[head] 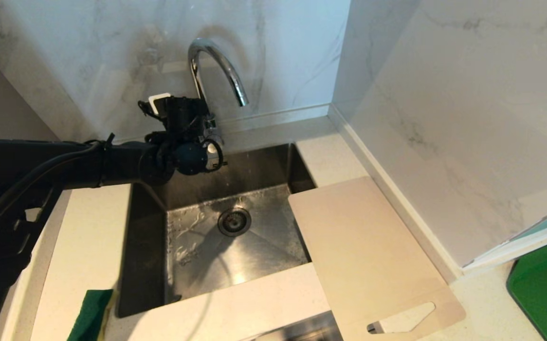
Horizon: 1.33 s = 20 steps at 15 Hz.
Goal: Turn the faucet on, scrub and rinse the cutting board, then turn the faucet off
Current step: Turn on the tap
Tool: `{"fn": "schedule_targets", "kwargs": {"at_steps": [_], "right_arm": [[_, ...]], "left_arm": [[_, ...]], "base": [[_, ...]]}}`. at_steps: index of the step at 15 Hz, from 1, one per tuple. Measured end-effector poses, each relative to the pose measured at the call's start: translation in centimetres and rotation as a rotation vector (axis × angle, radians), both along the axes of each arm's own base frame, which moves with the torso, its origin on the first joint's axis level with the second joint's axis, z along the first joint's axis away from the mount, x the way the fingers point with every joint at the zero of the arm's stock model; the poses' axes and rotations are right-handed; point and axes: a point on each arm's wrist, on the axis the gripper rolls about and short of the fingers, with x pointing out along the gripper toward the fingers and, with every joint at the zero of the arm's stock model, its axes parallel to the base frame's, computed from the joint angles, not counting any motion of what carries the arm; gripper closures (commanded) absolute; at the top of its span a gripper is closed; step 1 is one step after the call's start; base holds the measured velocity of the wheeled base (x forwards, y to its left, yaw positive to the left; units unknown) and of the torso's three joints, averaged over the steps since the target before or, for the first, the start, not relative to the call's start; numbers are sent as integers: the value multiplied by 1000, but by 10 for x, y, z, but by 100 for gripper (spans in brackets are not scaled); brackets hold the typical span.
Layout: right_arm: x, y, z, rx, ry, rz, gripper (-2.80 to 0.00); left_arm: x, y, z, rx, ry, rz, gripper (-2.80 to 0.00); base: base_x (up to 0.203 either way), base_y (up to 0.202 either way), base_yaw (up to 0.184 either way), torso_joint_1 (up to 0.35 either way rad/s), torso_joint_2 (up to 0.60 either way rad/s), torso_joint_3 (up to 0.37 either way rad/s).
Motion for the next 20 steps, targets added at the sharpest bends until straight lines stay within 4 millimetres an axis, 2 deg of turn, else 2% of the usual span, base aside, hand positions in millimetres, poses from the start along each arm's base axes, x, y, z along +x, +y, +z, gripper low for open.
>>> {"fn": "schedule_targets", "kwargs": {"at_steps": [5,11,17,20], "right_arm": [[0,0,0,0,1,0,0],[0,0,0,0,1,0,0],[0,0,0,0,0,0,0],[0,0,0,0,0,1,0]], "left_arm": [[9,-3,1,-17,-92,-88,-280],[31,6,-13,127,-179,-2,-280],[42,8,-36,158,-135,5,-280],[49,16,-46,168,-121,23,-280]], "base": [[0,0,0,0,0,0],[0,0,0,0,0,0],[0,0,0,0,0,0],[0,0,0,0,0,0]]}}
